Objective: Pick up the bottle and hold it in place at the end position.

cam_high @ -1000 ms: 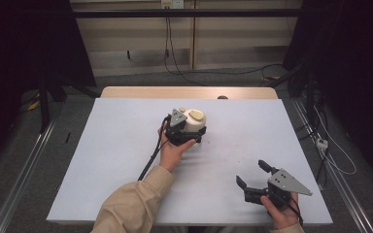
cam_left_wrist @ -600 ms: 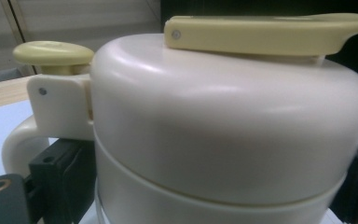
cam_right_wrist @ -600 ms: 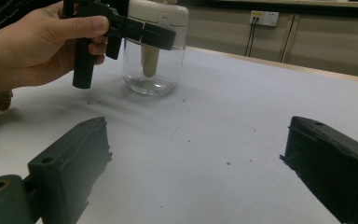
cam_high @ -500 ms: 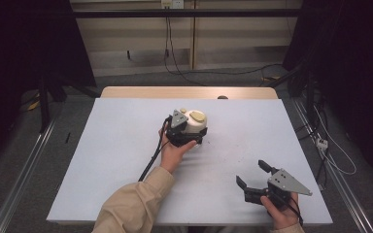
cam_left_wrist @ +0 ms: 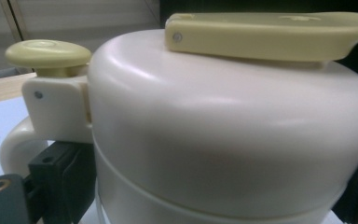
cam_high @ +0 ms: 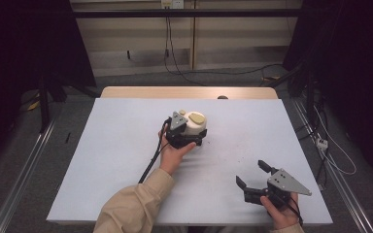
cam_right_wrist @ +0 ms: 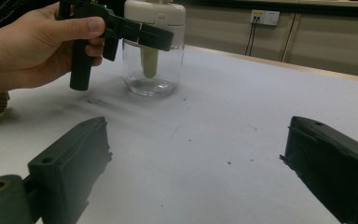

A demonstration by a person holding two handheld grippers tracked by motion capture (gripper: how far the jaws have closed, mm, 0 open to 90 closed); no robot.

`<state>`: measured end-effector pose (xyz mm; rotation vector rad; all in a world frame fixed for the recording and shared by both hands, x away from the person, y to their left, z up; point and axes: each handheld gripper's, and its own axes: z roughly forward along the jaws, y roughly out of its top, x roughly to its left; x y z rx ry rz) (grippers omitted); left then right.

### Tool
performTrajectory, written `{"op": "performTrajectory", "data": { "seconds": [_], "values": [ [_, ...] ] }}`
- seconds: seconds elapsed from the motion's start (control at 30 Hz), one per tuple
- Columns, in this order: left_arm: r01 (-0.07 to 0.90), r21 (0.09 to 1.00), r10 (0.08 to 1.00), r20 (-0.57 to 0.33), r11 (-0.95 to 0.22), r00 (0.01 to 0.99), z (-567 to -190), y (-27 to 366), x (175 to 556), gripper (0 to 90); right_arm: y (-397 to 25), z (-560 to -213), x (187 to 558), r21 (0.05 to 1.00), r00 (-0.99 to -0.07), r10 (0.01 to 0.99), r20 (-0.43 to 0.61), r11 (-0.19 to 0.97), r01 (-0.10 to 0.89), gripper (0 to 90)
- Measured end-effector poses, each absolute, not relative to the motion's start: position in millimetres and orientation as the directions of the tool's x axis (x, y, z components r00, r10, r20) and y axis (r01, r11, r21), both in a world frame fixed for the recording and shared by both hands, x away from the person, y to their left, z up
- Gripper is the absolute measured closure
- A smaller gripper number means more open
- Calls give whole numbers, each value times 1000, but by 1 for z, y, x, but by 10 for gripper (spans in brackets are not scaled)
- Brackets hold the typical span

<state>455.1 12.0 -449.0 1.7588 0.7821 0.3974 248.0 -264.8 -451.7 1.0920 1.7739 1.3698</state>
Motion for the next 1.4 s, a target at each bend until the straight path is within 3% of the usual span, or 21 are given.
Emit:
{"op": "performTrajectory", "data": {
  "seconds": [0.57, 1.4],
  "values": [
    [283, 946, 667, -107, -161, 738, -455, 18, 450, 56, -262, -451, 253, 959, -451, 893, 1, 126, 253, 48],
    [263, 953, 670, -97, -151, 736, -458, 18, 448, 55, -235, -438, 307, 936, -463, 883, 78, 95, 339, 38]
  ]
}}
